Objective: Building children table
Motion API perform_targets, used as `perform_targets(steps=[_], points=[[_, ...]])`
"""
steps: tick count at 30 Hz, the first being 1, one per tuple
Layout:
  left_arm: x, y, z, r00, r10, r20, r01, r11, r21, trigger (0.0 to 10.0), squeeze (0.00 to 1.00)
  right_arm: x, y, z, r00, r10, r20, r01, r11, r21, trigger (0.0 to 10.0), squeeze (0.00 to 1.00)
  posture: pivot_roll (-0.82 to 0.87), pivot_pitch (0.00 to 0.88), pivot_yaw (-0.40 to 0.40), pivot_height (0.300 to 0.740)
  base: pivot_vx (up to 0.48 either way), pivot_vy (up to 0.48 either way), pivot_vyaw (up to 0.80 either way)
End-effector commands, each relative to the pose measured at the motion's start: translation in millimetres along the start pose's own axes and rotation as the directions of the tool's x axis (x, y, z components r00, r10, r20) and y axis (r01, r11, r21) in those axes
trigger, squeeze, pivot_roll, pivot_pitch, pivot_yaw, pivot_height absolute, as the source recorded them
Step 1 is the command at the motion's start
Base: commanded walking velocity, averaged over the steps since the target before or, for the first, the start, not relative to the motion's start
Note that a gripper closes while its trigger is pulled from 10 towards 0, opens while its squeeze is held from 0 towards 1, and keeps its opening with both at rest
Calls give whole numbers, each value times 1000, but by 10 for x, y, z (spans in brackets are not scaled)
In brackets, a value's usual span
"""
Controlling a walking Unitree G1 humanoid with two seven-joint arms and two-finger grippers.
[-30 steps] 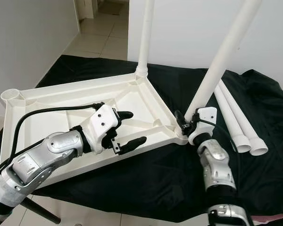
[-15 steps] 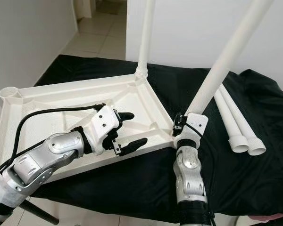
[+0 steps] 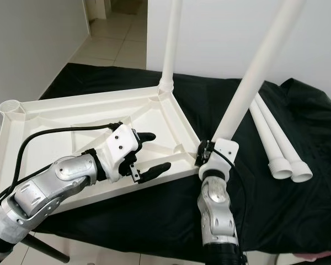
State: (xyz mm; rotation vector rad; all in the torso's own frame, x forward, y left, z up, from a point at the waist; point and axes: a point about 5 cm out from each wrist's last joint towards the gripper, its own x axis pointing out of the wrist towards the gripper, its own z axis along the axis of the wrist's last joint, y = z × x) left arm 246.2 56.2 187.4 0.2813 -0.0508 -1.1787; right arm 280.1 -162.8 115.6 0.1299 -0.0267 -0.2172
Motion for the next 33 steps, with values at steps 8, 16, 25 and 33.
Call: perform_targets(steps=[8, 16, 25, 33], points=[[0, -153, -20, 973, -232, -1, 232, 972, 20, 10000, 0, 16, -131, 117, 986, 151, 77, -149, 988, -33, 10000, 533, -61, 0, -48, 740, 0, 0, 0], [14, -166, -33, 975, -222, 1, 222, 975, 21, 10000, 0, 111, -302, 227, 939, 333, 89, -324, 940, -102, 10000, 0, -62, 0, -49, 740, 0, 0, 0], [39, -189, -46, 974, -226, 3, 225, 974, 34, 10000, 0, 251, -487, 191, 791, 611, -29, -604, 774, -189, 7412, 0, -62, 0, -49, 740, 0, 0, 0], [54, -179, -47, 976, -219, 4, 219, 975, 38, 10000, 0, 327, -534, 192, 758, 648, -68, -647, 737, -196, 0, 0, -59, 0, -51, 740, 0, 0, 0]])
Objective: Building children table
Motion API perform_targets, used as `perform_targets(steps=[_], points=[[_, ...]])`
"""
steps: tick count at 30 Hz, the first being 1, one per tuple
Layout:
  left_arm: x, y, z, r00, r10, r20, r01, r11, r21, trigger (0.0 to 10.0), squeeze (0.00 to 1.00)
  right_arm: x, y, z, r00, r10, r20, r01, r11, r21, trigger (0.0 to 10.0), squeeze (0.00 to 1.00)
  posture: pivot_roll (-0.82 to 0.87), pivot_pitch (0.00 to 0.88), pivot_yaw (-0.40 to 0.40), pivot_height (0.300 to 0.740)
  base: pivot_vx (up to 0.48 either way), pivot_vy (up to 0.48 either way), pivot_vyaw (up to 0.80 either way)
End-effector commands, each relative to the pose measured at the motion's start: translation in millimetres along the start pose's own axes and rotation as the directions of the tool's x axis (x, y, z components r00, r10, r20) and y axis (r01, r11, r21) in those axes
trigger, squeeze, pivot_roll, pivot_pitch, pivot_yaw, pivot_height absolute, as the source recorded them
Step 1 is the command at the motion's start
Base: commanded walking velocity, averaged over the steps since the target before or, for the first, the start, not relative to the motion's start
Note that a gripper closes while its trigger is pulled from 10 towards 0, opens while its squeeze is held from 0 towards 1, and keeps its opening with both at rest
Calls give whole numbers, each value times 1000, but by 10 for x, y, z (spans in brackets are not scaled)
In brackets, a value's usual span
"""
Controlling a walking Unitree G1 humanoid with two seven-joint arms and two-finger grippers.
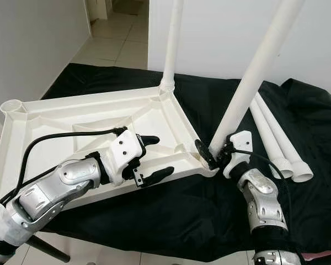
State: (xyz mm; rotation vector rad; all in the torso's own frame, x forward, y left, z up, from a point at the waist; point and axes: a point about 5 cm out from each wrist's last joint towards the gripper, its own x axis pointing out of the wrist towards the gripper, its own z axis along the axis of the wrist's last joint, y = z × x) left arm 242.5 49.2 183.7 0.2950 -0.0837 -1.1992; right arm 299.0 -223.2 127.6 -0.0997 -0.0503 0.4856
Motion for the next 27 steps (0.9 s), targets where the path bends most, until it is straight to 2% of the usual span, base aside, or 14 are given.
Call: perform_targets(steps=[1, 9, 10, 19, 21, 23, 27], points=[[5, -94, -30, 981, -196, -12, 196, 981, 12, 10000, 0, 6, -30, -2, 1000, 13, -2, -13, 1000, 4, 0, 0, -57, 0, -50, 740, 0, 0, 0], [18, -50, -38, 985, -174, -15, 174, 984, 29, 10000, 0, -47, -16, -58, 999, 46, 14, -47, 999, 26, 0, 0, -54, 0, -60, 740, 0, 0, 0], [14, -54, -37, 985, -173, -14, 174, 984, 28, 10000, 0, -58, -9, -58, 999, 44, 16, -44, 999, 25, 10000, 0, -56, 0, -60, 740, 0, 0, 0], [20, -47, -53, 986, -168, -14, 169, 985, 27, 10000, 0, -99, 38, -80, 999, 32, 31, -34, 997, 70, 10000, 0, -66, 0, -62, 740, 0, 0, 0], [29, -37, -68, 986, -165, -16, 166, 986, 27, 10000, 0, -100, 84, -96, 1000, 1, 30, -4, 996, 88, 10000, 0, -72, 0, -63, 740, 0, 0, 0], [30, -37, -65, 987, -163, -15, 163, 986, 25, 10000, 0, -93, 123, -133, 995, -96, 3, 95, 991, 92, 10000, 0, -75, 0, -59, 740, 0, 0, 0], [26, -43, -60, 986, -164, -13, 164, 986, 23, 10000, 0, -91, 143, -146, 991, -133, -10, 134, 987, 85, 10000, 0, -73, 0, -62, 740, 0, 0, 0]])
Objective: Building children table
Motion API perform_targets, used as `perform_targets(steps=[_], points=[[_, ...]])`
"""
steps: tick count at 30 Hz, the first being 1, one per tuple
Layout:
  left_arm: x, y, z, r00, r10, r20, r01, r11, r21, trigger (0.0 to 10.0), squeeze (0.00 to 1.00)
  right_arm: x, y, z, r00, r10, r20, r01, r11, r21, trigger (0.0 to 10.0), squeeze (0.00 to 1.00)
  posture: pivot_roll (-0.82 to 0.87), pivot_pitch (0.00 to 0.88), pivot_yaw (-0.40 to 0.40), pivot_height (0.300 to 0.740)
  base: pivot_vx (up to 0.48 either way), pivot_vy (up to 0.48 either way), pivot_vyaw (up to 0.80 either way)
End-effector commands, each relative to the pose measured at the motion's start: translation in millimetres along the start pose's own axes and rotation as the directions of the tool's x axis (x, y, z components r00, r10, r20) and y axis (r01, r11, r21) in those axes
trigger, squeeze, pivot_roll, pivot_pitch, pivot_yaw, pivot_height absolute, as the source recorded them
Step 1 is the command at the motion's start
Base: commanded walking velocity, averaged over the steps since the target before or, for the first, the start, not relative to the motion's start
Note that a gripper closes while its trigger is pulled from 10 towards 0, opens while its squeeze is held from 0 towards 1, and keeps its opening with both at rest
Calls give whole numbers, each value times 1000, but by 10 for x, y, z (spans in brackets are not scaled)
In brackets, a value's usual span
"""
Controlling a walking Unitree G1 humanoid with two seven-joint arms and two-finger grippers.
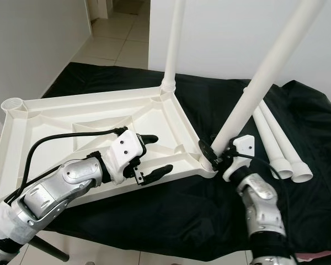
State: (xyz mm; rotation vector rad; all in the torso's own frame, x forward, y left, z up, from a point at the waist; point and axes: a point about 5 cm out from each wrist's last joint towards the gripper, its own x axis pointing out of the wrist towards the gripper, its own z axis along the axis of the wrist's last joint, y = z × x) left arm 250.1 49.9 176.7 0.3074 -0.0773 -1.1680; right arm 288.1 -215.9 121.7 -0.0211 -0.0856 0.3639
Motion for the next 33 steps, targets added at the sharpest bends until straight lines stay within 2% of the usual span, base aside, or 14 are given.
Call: perform_targets(steps=[1, 5, 7, 10, 13, 14, 15, 16, 17, 18, 22, 30, 33], points=[[-11, -93, 21, 981, -192, 1, 192, 981, 19, 10000, 0, -34, 21, -117, 996, -59, -67, 60, 998, 1, 10000, 0, -73, 0, -66, 740, 0, 0, 0], [-52, -89, -35, 984, -175, -22, 175, 984, 11, 10000, 0, -68, 96, -197, 978, -185, -100, 186, 982, -1, 10000, 0, -70, 0, -64, 740, 0, 0, 0], [-84, -100, -44, 986, -165, -24, 165, 986, -5, 10000, 0, -101, 176, -282, 937, -320, -142, 325, 945, 16, 10000, 0, -68, 0, -67, 740, 0, 0, 0], [-93, -102, -56, 987, -161, -29, 161, 987, -7, 10000, 0, -114, 206, -309, 916, -368, -161, 375, 927, 15, 10000, 0, -68, 0, -67, 740, 0, 0, 0], [-91, -104, -67, 988, -153, -34, 152, 988, -16, 10000, 0, -144, 291, -338, 821, -543, -177, 553, 833, 8, 10000, 0, -58, 0, -67, 740, 0, 0, 0], [-91, -104, -67, 988, -153, -34, 152, 988, -16, 10000, 0, -144, 291, -338, 821, -543, -177, 553, 833, 8, 10000, 0, -58, 0, -67, 740, 0, 0, 0], [-96, -126, -70, 987, -154, -32, 154, 988, -21, 10000, 0, -150, 365, -353, 775, -602, -190, 615, 788, 14, 10000, 0, -55, 0, -67, 740, 0, 0, 0], [-96, -126, -70, 987, -154, -32, 154, 988, -21, 10000, 0, -150, 365, -353, 775, -602, -190, 615, 788, 14, 10000, 0, -55, 0, -67, 740, 0, 0, 0], [-99, -146, -102, 988, -151, -39, 150, 988, -25, 10000, 0, -125, 521, -391, 740, -637, -215, 656, 755, 23, 10000, 0, -56, 0, -65, 740, 0, 0, 0], [-98, -143, -97, 989, -146, -37, 145, 989, -27, 10000, 0, -97, 600, -387, 751, -622, -223, 645, 763, 42, 10000, 0, -58, 0, -64, 740, 0, 0, 0], [-94, -135, -87, 989, -147, -33, 146, 989, -31, 10000, 0, -66, 649, -344, 783, -585, -209, 610, 789, 78, 10000, 0, -60, 0, -57, 740, 0, 0, 0], [-100, -118, -93, 988, -153, -40, 152, 988, -28, 10000, 0, -83, 596, -325, 767, -609, -202, 632, 770, 80, 10000, 0, -59, 0, -44, 740, 0, 0, 0], [-105, -111, -84, 987, -154, -39, 153, 988, -27, 10000, 0, -80, 572, -289, 774, -608, -177, 628, 773, 92, 10000, 0, -59, 0, -36, 740, 0, 0, 0]])
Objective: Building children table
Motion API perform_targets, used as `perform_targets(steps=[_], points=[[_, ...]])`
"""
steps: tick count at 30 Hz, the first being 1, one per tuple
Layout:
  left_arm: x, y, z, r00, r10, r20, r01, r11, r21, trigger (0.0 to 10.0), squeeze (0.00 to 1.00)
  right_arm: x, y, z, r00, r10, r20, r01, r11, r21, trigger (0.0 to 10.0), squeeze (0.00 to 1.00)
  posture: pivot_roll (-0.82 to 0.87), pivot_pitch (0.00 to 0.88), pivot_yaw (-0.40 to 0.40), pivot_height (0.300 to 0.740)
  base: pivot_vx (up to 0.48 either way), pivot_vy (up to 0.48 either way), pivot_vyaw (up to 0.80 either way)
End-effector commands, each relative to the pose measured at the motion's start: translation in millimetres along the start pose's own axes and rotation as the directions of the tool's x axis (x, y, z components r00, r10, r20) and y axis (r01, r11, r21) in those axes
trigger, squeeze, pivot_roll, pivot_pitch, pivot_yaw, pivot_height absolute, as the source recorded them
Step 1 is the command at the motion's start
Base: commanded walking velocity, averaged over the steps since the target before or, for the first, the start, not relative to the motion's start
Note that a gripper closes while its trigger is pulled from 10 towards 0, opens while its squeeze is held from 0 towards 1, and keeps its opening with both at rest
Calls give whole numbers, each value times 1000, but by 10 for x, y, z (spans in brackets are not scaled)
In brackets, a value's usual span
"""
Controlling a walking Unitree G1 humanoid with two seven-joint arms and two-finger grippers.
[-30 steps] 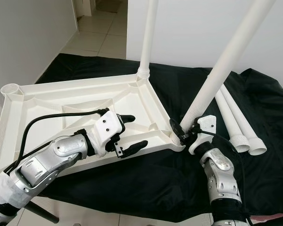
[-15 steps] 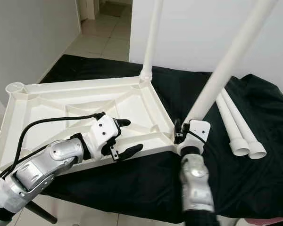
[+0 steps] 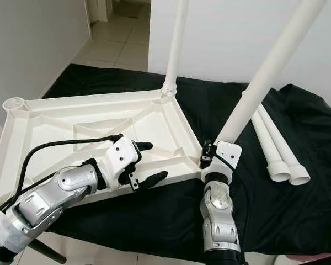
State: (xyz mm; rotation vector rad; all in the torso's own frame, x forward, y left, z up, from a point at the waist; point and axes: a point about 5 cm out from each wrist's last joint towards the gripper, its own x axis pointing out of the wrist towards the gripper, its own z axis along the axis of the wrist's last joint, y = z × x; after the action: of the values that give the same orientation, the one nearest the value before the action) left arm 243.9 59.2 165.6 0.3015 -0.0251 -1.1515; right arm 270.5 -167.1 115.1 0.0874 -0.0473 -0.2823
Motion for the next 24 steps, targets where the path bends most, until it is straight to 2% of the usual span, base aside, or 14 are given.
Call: perform_targets(steps=[1, 3, 4, 5, 13, 17, 18, 24], points=[[-10, -57, 27, 987, -163, -5, 163, 987, 12, 10000, 0, -84, -29, -227, 993, -28, -115, 30, 999, 20, 10000, 0, -59, 0, -36, 740, 0, 0, 0], [-11, -56, 31, 987, -163, -3, 163, 987, 11, 10000, 0, -77, -31, -208, 995, -18, -101, 21, 999, 26, 10000, 0, -59, 0, -32, 740, 0, 0, 0], [-11, -56, 33, 987, -163, -2, 163, 987, 11, 10000, 0, -70, -32, -186, 996, -7, -87, 10, 1000, 29, 10000, 306, -59, 0, -32, 740, 0, 0, 0], [-10, -56, 36, 987, -162, 0, 162, 987, 10, 10000, 0, -61, -40, -168, 997, 3, -79, 0, 999, 37, 10000, 1000, -59, 0, -32, 740, 0, 0, 0], [25, -48, 37, 991, -134, 13, 134, 991, 16, 10000, 0, -13, -99, -95, 999, 41, -34, -39, 998, 41, 10000, 1000, -70, 0, -15, 740, 0, 0, 0], [47, -27, 21, 996, -82, 26, 81, 997, 15, 10000, 0, -5, -148, -56, 994, 113, -1, -113, 993, 31, 10000, 1000, -74, 0, -13, 740, 0, 0, 0], [50, 4, -1, 999, -39, 29, 39, 999, 3, 10000, 0, -5, -188, -39, 987, 156, 24, -156, 988, 7, 10000, 0, -74, 0, -13, 740, 0, 0, 0], [46, 45, -40, 999, 21, 26, -21, 1000, -1, 10000, 0, 0, -273, -7, 968, 244, 60, -243, 970, -17, 10000, 0, -69, 0, -15, 740, 0, 0, 0]])
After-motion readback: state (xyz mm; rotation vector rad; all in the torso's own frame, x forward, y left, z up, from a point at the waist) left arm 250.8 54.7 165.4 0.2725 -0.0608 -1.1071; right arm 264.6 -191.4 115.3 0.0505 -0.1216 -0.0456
